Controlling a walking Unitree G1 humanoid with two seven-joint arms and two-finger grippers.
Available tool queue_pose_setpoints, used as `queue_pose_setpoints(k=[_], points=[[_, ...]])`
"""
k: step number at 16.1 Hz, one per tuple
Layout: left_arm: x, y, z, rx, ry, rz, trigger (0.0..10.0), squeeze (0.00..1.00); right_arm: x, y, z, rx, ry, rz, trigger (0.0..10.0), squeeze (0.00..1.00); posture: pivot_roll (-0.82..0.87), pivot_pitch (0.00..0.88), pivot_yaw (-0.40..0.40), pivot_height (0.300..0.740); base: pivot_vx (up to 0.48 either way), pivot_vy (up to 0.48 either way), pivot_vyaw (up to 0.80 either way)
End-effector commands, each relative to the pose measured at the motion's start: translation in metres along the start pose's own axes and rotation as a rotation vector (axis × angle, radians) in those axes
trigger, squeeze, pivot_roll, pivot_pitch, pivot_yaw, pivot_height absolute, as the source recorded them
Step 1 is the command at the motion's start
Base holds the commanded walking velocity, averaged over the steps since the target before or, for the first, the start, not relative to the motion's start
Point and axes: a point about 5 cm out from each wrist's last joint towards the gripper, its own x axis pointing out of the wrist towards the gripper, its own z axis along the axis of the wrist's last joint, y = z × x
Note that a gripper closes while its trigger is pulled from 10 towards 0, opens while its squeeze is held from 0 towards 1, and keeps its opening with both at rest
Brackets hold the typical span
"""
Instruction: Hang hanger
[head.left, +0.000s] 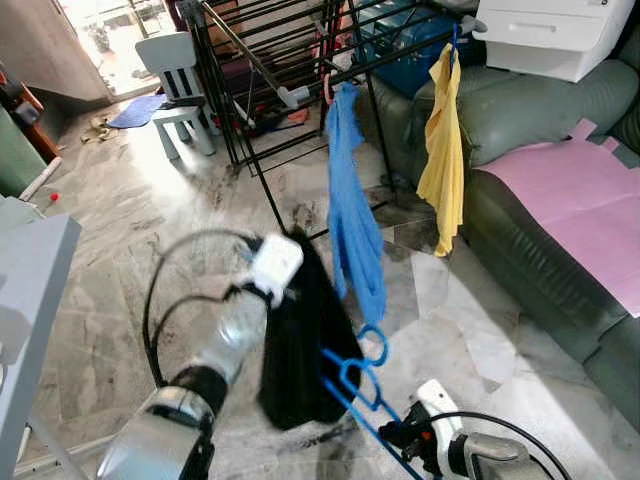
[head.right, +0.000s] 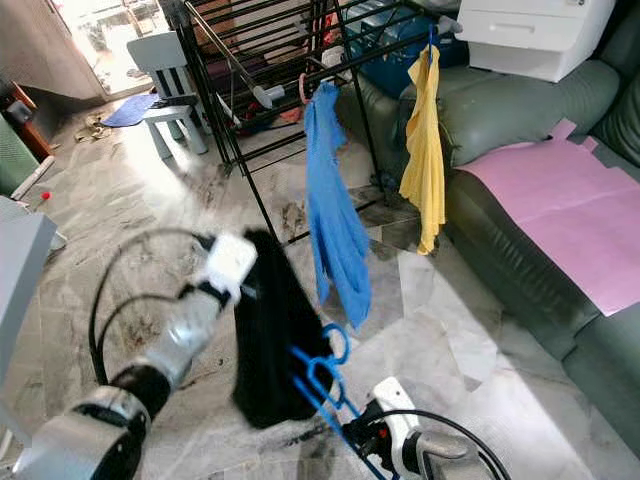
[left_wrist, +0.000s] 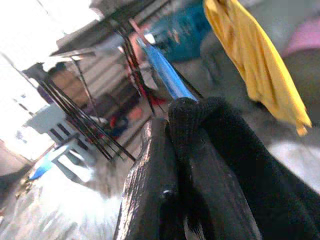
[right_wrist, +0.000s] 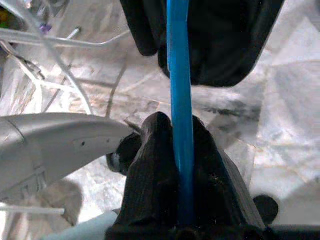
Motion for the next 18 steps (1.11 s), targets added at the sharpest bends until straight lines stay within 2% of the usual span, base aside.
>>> queue_pose_setpoints(k=[1,4,5,8,9,10,12,13,14,16,18], points=[[0.006,0.016,0.013,-0.005,-0.065,0.057,10.0,0.00,-0.007,0.007,-0.057,0.141,0.192,-0.026,10.0,0.00,-0.19,0.031,0.163,0.740,0.000,0.000,0.00],[0.009,0.029,0.016,0.023,-0.073,0.115,10.0,0.00,-0.014,0.002,-0.070,0.217,0.218,-0.103,10.0,0.00,-0.19,0.031,0.161,0.740,0.000,0.000,0.00],[0.007,0.035,0.010,0.049,-0.037,0.144,10.0,0.00,-0.016,-0.001,-0.072,0.252,0.210,-0.145,10.0,0.00,-0.19,0.031,0.163,0.740,0.000,0.000,0.00],[0.003,0.043,0.001,0.059,0.007,0.189,10.0,0.00,-0.024,-0.018,-0.070,0.391,0.138,-0.313,10.0,0.00,-0.20,0.033,0.168,0.740,0.000,0.000,0.00],[0.001,0.046,0.000,0.045,0.008,0.206,10.0,0.00,-0.032,-0.030,-0.069,0.465,0.101,-0.453,10.0,0.00,-0.20,0.033,0.169,0.740,0.000,0.000,0.00],[0.001,0.046,0.002,0.003,-0.005,0.192,10.0,0.00,-0.043,-0.045,-0.065,0.579,0.017,-0.589,10.0,0.00,-0.20,0.033,0.170,0.740,0.000,0.000,0.00],[0.002,0.039,0.007,-0.054,-0.044,0.146,10.0,0.00,-0.055,-0.061,-0.057,0.672,-0.078,-0.700,10.0,0.00,-0.20,0.034,0.172,0.740,0.000,0.000,0.00],[0.004,0.015,0.021,-0.161,-0.119,0.003,10.0,0.00,-0.066,-0.079,-0.035,0.803,-0.235,-0.768,10.0,0.00,-0.20,0.035,0.172,0.740,0.000,0.000,0.00],[0.005,-0.001,0.031,-0.201,-0.172,-0.089,10.0,0.00,-0.068,-0.085,-0.022,0.819,-0.287,-0.771,10.0,0.00,-0.20,0.036,0.172,0.740,0.000,0.000,0.00],[0.002,-0.032,0.050,-0.178,-0.275,-0.245,10.0,0.00,-0.060,-0.091,0.026,0.737,-0.381,-0.693,10.0,0.00,-0.19,0.036,0.168,0.740,0.000,0.000,0.00],[-0.001,-0.052,0.057,-0.111,-0.320,-0.330,10.0,0.00,-0.049,-0.085,0.059,0.665,-0.432,-0.584,10.0,0.00,-0.18,0.037,0.162,0.740,0.000,0.000,0.00]])
